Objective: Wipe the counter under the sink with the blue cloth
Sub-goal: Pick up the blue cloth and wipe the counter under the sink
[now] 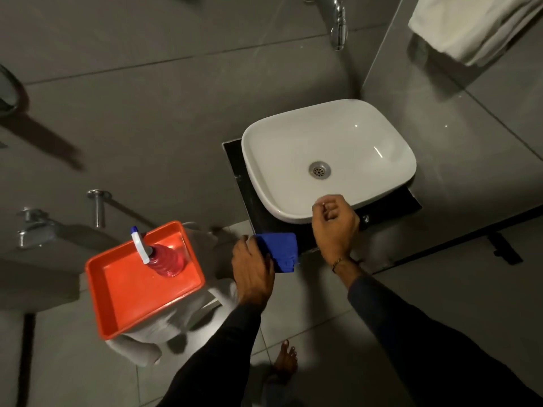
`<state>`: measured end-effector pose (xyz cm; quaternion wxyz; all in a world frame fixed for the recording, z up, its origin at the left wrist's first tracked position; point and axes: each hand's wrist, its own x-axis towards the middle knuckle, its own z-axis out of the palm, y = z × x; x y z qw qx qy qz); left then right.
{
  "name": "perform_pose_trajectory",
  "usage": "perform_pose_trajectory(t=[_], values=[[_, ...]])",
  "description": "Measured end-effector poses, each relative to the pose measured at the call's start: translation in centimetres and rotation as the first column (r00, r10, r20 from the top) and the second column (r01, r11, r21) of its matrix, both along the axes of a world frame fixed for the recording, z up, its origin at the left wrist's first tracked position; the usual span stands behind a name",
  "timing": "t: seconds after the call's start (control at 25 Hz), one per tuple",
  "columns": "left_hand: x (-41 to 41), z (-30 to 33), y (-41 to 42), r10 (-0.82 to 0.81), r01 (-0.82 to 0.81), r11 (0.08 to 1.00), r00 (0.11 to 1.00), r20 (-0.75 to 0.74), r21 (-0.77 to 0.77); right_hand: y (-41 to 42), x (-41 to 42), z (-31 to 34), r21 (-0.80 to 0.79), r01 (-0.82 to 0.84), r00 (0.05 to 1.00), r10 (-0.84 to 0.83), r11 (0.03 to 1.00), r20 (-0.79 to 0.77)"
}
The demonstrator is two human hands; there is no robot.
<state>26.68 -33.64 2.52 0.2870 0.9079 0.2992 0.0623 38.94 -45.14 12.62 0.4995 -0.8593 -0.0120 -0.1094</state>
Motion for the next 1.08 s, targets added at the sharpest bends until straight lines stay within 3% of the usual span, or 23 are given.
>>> perform_pose_trajectory(t=[0.12, 0.2, 0.4, 0.6, 0.8, 0.92, 1.08], values=[[-0.4, -1.5, -1.5, -0.356, 0.372, 0.902, 0.928, -0.112, 0.220, 1.5, 3.9, 0.2, -0.217, -0.060, 0.997, 0.069, 0.974, 0.036], [-0.5, -2.5, -1.8, -0.424, 0.470, 0.850, 0.879, -0.219, 0.238, 2.4, 5.3, -1.2, -0.334, -0.146, 0.989, 0.137, 0.931, -0.051], [-0.5, -2.7, -2.0, -0.443, 0.508, 0.856, 0.819, -0.364, 0.101, 3.7, 6.0, -3.4, -0.391, -0.241, 0.967, 0.186, 0.888, -0.173], [-0.7, -3.5, -0.4, -0.496, 0.544, 0.829, 0.823, -0.277, 0.129, 4.1, 5.8, -4.6, -0.573, -0.161, 0.986, 0.158, 0.804, -0.055], [2.6, -3.0, 4.3, -0.567, 0.630, 0.760, 0.762, -0.312, 0.158, 4.4, 6.0, -4.5, -0.649, -0.162, 0.986, 0.137, 0.743, -0.090], [3.6, -3.0, 5.8, -0.599, 0.628, 0.774, 0.768, -0.227, 0.081, 4.3, 5.9, -4.4, -0.667, -0.157, 0.987, 0.123, 0.728, -0.098], [0.7, -3.3, 5.2, -0.552, 0.549, 0.834, 0.830, -0.083, -0.056, 5.1, 5.7, -3.8, -0.590, -0.152, 0.988, 0.120, 0.793, -0.094]])
